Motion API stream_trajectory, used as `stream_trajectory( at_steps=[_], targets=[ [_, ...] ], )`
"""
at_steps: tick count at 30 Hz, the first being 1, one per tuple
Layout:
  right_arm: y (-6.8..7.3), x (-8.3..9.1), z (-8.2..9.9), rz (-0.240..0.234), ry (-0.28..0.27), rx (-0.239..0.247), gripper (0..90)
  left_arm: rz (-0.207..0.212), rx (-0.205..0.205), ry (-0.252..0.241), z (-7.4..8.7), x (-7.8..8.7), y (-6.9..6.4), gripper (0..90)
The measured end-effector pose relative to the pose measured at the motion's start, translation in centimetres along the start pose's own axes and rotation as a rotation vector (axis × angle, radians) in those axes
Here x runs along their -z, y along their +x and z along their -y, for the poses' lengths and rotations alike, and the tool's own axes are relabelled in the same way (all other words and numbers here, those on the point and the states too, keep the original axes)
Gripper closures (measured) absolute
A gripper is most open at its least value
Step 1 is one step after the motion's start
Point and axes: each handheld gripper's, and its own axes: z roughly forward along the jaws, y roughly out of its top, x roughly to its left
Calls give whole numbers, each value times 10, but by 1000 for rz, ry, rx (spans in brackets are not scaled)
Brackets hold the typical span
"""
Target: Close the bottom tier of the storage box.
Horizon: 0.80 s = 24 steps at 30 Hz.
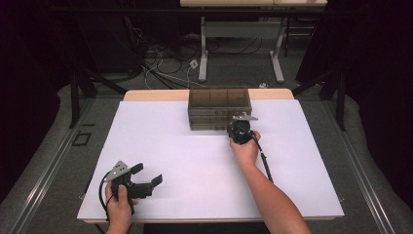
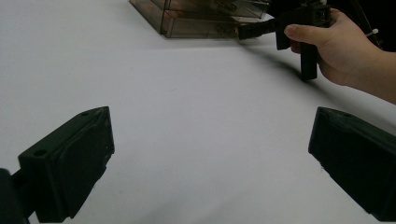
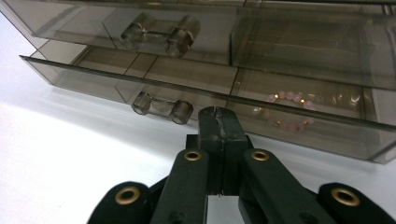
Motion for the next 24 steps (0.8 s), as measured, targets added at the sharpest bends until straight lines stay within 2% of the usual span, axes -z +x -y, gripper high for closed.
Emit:
stream_trajectory(
  at_steps=[10,17,24],
  targets=[
    [-1,-6,-4,9,0,4,900,-3,1,4,0,-1,3,5],
    [-6,-7,-5,14,-18,-26,900,-9,8,6,2,1,2,4],
    [-6,-9,-9,16,-1,-18,900,-9,6,0,1,1,2,4]
  ],
)
